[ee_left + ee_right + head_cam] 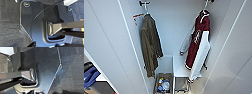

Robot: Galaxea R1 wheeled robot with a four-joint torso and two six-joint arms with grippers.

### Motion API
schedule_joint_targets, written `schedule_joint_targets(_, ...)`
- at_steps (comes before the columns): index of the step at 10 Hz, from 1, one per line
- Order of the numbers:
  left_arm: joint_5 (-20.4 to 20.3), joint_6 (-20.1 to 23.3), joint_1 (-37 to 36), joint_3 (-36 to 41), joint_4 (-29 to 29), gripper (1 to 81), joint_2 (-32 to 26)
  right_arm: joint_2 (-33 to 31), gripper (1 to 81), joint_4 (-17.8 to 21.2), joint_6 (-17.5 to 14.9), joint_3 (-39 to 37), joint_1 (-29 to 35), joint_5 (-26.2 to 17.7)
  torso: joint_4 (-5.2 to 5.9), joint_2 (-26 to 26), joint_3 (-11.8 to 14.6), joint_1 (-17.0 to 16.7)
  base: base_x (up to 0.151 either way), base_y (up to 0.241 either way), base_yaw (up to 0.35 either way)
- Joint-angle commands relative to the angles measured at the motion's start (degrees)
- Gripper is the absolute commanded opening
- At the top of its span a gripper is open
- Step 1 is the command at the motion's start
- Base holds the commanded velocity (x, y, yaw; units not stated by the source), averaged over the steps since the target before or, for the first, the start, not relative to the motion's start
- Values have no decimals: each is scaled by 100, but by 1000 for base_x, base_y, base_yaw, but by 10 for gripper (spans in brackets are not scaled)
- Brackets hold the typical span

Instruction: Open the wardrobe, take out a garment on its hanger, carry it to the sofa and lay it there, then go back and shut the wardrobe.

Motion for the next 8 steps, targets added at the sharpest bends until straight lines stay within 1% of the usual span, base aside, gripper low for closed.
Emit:
schedule_joint_targets(1, 495, 279, -100, -357, 75, 811, 236, 845, 811, -237, -6, -1052, -171, -339, 0, 0, 0, 0, 0, 0, 0)
schedule_joint_targets(3, 521, 324, -100, -524, 75, 811, 359, 1136, 811, -228, 3, -1079, -180, -534, 0, -2, 2, -2, 0, 0, 0)
schedule_joint_targets(5, 521, 324, -92, -542, 75, 811, 403, 1232, 811, -246, -6, -1018, -197, -533, 0, -2, 4, -2, 0, 0, 0)
schedule_joint_targets(6, 521, 324, -92, -542, 75, 811, 403, 1232, 811, -255, -6, -991, -197, -533, 0, -2, 571, -2, 0, 0, 0)
schedule_joint_targets(7, 521, 324, -92, -542, 84, 811, 412, 1232, 811, -255, -6, -982, -189, -533, 0, -2, 615, -2, 0, 0, 0)
schedule_joint_targets(8, 521, 324, -100, -542, 84, 811, 429, 1232, 811, -255, -14, -982, -189, -533, 0, -2, 728, 0, 0, 0, 0)
